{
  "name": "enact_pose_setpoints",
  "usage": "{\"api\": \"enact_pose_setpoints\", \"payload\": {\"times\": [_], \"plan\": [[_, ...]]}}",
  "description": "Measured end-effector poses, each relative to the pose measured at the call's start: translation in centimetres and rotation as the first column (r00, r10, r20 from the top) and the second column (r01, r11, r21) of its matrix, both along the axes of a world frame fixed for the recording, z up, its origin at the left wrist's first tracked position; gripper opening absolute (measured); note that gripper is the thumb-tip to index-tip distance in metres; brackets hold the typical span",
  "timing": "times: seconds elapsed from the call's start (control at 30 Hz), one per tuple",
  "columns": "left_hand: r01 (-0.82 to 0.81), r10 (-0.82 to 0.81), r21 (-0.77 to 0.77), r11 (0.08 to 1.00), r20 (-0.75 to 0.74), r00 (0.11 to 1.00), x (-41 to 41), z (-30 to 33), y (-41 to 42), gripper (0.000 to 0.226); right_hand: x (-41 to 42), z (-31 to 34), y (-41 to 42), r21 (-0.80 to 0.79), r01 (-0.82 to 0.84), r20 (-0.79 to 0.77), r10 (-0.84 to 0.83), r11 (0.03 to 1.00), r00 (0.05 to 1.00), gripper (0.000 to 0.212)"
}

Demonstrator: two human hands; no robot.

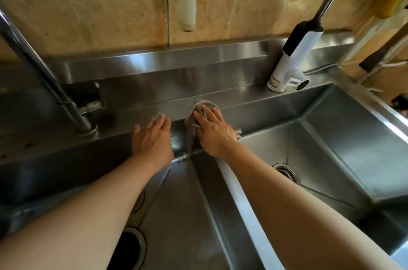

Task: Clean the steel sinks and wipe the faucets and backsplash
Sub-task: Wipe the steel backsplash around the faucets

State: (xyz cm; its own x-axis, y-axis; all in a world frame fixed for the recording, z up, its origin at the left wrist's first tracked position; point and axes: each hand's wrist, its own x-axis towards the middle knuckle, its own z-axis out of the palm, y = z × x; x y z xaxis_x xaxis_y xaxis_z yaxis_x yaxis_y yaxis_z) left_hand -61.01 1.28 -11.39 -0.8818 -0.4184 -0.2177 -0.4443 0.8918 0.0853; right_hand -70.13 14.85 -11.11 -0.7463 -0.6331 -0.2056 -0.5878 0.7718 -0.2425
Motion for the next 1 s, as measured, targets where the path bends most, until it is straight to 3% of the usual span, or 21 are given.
{"api": "enact_pose_setpoints", "payload": {"times": [0.23,0.37,0.47,0.6,0.73,1.0], "plan": [[-0.042,0.035,0.063,0.997,0.102,0.994,0.4,1.4,0.8,0.079,7.1,-0.2,7.5,-0.057,-0.008,0.009,0.008,0.998,1.000,0.052],[-0.075,0.067,0.099,0.992,0.085,0.994,2.5,2.2,3.7,0.077,11.0,-0.2,11.7,-0.027,-0.014,0.031,0.015,1.000,0.999,0.052],[-0.041,0.030,0.123,0.992,0.088,0.996,5.8,3.0,6.9,0.074,13.4,0.0,14.4,-0.022,-0.019,0.071,0.020,1.000,0.997,0.063],[-0.084,0.066,0.196,0.977,0.097,0.993,10.8,4.4,10.6,0.071,15.7,0.4,17.3,0.042,-0.058,0.103,0.053,0.997,0.993,0.052],[-0.133,0.103,0.260,0.957,0.127,0.987,15.9,5.4,14.2,0.070,18.2,1.0,20.1,0.057,-0.111,0.133,0.103,0.992,0.986,0.056],[-0.192,0.146,0.240,0.952,0.196,0.970,25.7,6.6,20.1,0.067,23.5,2.7,25.2,0.108,-0.221,0.110,0.209,0.969,0.972,0.057]]}}
